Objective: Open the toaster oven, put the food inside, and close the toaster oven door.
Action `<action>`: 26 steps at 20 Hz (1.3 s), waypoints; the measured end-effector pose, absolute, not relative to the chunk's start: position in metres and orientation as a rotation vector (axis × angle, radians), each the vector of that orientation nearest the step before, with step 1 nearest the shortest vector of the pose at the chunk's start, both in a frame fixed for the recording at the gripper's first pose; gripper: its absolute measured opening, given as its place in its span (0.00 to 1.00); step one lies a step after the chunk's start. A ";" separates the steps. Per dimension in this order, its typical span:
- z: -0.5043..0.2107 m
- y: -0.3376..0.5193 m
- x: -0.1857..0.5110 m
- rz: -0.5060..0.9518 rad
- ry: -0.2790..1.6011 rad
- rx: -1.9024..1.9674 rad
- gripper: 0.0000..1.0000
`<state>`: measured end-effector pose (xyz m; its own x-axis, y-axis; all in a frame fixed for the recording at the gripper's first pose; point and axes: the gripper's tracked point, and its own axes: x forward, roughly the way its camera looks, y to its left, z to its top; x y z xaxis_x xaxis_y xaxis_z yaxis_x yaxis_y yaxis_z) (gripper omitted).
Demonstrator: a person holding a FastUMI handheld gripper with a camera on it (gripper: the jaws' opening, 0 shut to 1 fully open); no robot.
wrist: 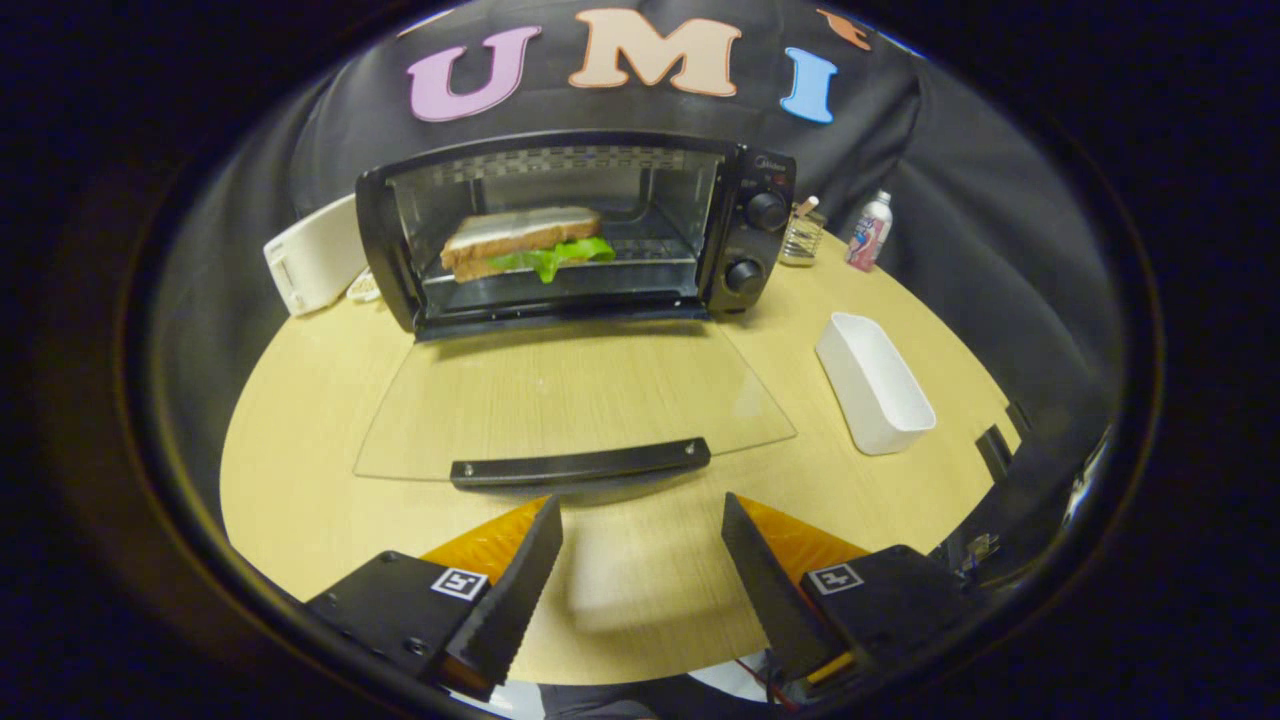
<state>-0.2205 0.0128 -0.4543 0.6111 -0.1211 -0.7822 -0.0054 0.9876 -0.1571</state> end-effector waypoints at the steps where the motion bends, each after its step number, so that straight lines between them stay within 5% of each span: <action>1: -0.458 0.014 -0.222 -0.062 0.919 -0.153 1.00; 26: -0.458 0.049 -0.200 0.073 0.866 -0.150 1.00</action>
